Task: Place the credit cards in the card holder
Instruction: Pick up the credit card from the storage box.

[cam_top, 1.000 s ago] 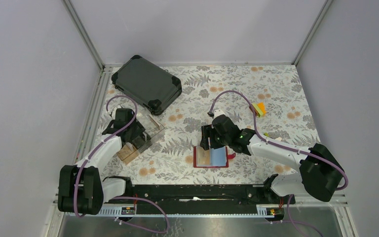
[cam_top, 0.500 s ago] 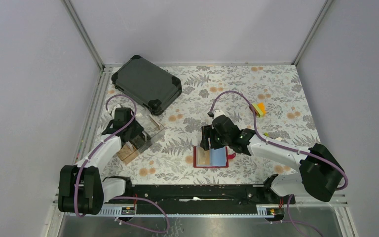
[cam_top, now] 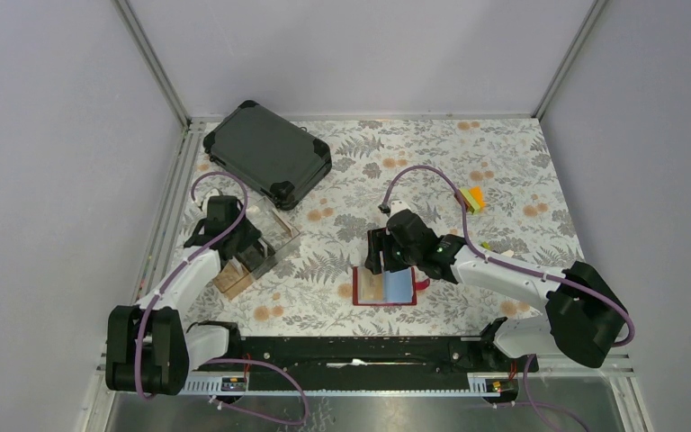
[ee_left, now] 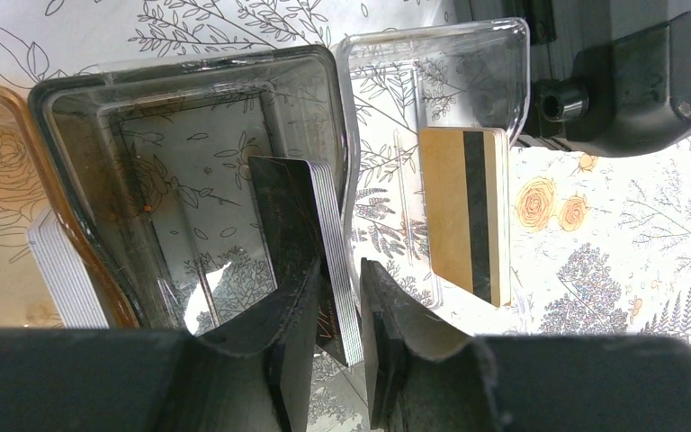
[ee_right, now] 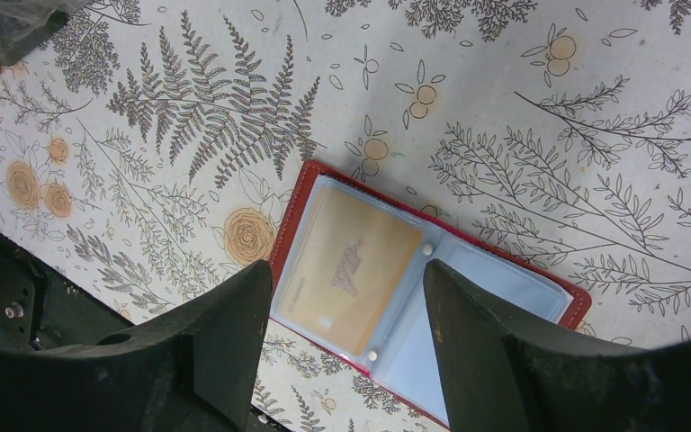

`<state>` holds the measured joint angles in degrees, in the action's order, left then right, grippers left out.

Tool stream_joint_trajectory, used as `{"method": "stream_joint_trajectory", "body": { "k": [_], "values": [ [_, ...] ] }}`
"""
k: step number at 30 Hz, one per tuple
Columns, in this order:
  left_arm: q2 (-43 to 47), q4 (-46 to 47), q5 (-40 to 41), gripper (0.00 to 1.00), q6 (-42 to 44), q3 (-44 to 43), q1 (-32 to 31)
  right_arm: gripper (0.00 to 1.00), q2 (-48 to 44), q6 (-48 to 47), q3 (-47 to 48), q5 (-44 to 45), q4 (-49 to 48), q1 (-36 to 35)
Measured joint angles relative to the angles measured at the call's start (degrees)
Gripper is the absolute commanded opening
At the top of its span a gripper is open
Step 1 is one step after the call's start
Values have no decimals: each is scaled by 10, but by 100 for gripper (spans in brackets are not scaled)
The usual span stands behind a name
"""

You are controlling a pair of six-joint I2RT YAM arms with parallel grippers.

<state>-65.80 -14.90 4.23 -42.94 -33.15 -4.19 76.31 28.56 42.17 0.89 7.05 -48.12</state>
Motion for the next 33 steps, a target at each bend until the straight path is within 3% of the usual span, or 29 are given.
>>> {"method": "stream_joint_trajectory", "body": {
  "k": [13, 33],
  "values": [
    [-12, 13, -14, 33, 0, 0, 2, 70, 0, 0, 0, 0, 0, 0],
    [-6, 23, -24, 26, 0, 3, 7, 70, 7, 0, 0, -1, 0, 0]
  ]
}}
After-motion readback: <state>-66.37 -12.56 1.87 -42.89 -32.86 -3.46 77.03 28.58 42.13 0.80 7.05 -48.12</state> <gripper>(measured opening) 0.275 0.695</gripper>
